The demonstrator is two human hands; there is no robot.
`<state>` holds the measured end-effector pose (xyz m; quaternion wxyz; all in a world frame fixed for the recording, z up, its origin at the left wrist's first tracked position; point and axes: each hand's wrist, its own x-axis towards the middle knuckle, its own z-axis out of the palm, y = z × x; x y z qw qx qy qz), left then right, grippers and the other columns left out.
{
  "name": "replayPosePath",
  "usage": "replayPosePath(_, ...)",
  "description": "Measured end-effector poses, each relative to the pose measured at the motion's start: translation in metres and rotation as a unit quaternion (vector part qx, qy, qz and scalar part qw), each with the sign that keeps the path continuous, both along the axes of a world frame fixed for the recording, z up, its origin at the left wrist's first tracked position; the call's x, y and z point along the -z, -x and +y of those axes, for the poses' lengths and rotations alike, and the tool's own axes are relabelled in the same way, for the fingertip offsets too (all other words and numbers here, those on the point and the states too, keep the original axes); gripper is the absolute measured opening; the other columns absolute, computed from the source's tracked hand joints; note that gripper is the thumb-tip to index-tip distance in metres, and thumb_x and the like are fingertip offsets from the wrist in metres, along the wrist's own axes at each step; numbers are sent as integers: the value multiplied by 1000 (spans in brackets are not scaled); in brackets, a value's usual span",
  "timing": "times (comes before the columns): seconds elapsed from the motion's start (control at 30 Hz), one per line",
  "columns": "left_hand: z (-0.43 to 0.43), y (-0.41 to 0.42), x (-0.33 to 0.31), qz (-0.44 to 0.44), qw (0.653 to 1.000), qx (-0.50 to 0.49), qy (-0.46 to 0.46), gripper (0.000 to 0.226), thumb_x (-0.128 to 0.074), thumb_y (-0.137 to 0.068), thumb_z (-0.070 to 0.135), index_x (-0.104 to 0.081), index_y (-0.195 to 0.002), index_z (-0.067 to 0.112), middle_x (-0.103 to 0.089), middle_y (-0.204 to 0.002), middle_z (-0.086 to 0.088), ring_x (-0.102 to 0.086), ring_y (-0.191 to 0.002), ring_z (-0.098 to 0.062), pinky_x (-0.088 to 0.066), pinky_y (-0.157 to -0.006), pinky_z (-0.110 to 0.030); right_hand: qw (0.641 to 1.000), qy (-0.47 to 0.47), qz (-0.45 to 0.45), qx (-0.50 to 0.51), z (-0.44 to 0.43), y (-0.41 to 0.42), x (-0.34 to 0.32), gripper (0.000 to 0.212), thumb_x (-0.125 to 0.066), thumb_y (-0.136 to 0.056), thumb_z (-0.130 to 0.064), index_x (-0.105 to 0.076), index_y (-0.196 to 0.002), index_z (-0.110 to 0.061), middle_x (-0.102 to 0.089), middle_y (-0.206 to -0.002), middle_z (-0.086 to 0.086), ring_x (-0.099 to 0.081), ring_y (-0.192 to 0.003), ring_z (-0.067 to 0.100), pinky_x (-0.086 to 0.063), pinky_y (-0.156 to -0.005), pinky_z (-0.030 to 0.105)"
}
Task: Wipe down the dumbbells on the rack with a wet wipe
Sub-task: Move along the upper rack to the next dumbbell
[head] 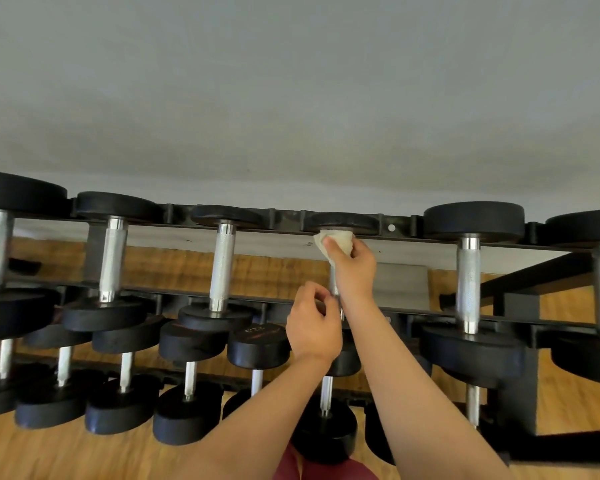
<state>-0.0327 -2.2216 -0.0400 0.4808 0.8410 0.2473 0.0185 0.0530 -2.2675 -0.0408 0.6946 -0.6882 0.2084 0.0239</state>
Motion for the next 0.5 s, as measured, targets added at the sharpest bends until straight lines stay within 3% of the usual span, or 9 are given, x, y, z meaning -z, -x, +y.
replayPosePath(0.07,0,0,0,6,1000,-2,1,10,-51,-92,21,-53,-82,24,-60,-77,4,-59,-67,-13,-54,-64,-40,1000,6,-10,21,4,1,2,21,-69,-89,-28,-70,-98,-9,-70,-87,3,-65,-83,14,-50,-67,23)
replayPosePath(0.13,0,0,-1,6,1000,-2,3,10,-51,-93,21,-53,-83,24,-60,-78,4,-58,-67,-12,-53,-64,-39,998,-13,-9,56,3,4,0,22,-63,-93,-30,-69,-87,-10,-65,-74,-1,-60,-69,7,-47,-59,17)
replayPosePath(0.23,1,0,-1,-2,1000,6,-4,10,-51,-92,20,-53,-83,23,-60,-79,5,-57,-66,-11,-52,-63,-35,994,-44,-1,96,-7,3,-2,24,-59,-97,-25,-66,-77,-12,-58,-63,-4,-53,-58,4,-45,-54,16)
replayPosePath(0.37,1,0,1,-3,1000,10,-10,10,-51,-93,21,-53,-83,24,-59,-80,4,-56,-65,-11,-51,-61,-32,995,-76,49,33,-17,-3,-9,15,-67,-91,-25,-67,-87,-10,-63,-78,1,-58,-71,10,-48,-63,19)
replayPosePath(0.5,0,1,0,1,1000,10,-13,11,-50,-93,20,-53,-83,23,-59,-81,5,-57,-66,-12,-52,-64,-34,993,-97,57,22,-23,-5,-12,12,-66,-92,-23,-67,-82,-15,-63,-81,3,-58,-77,13,-48,-69,21)
